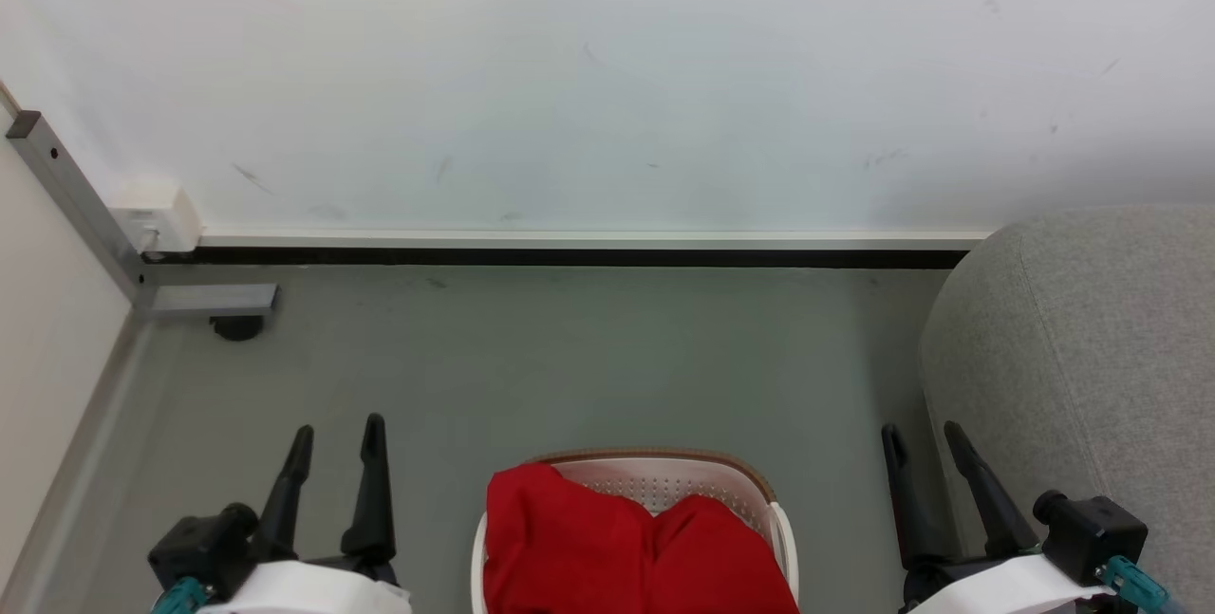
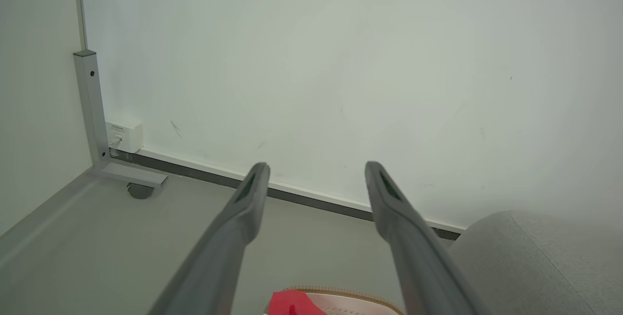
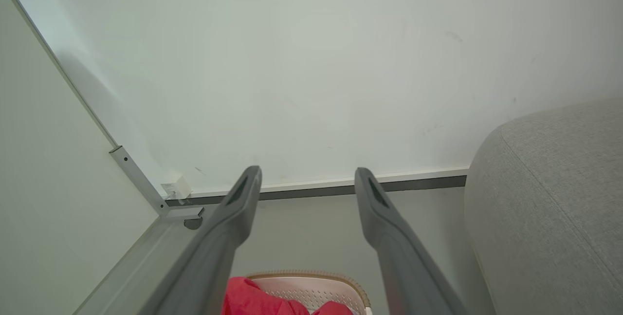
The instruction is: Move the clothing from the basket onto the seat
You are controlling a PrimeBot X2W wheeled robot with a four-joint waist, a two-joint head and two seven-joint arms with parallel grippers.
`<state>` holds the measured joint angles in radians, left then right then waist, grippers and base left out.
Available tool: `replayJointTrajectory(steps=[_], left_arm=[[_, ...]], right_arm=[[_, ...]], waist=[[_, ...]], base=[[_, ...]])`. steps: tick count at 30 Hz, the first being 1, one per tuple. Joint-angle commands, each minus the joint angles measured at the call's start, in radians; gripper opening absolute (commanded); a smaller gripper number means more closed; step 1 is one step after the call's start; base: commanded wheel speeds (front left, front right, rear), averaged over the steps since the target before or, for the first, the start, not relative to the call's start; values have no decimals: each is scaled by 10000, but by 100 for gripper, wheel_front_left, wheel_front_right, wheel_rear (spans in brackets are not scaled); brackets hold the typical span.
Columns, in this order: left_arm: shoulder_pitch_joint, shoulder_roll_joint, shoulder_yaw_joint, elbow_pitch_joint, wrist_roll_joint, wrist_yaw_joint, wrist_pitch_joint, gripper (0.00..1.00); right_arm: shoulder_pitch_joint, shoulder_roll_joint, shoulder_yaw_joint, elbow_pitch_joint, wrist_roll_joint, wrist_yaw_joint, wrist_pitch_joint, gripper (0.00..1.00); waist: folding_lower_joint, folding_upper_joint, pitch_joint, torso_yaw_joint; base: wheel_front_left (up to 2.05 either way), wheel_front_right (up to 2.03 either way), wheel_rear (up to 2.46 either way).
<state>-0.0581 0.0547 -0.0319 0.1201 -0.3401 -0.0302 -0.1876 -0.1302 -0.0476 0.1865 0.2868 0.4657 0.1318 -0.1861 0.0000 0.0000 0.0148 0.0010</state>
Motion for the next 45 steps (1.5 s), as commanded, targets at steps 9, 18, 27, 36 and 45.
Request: replayJointTrajectory(steps=[9,18,27,36,45], left_arm=[[-9,24,114,-25,707,-205,-264,100],[24,-20,197,91,1223,-368,-457,100],[62,-33,302,124,1609,-491,-621,100],[-28,-27,180,157,1832,-488,-770,100],[-124,-28,182,207,1719,-480,-772,100]], right_arm=[[-192,-28,282,-154,-767,-16,-278,100],[-221,-33,408,-111,-1114,-18,-451,100],[-220,-39,520,-141,-1579,-19,-637,100],[-289,-45,643,-133,-2052,-20,-789,100],[-296,-45,529,-221,-1941,-21,-799,100]], waist=[[0,0,26,18],[0,0,-11,9],[0,0,-35,-15],[0,0,-11,-5],[0,0,18,-8]], base=[[0,0,0],[0,0,0],[0,0,0],[0,0,0],[0,0,0]])
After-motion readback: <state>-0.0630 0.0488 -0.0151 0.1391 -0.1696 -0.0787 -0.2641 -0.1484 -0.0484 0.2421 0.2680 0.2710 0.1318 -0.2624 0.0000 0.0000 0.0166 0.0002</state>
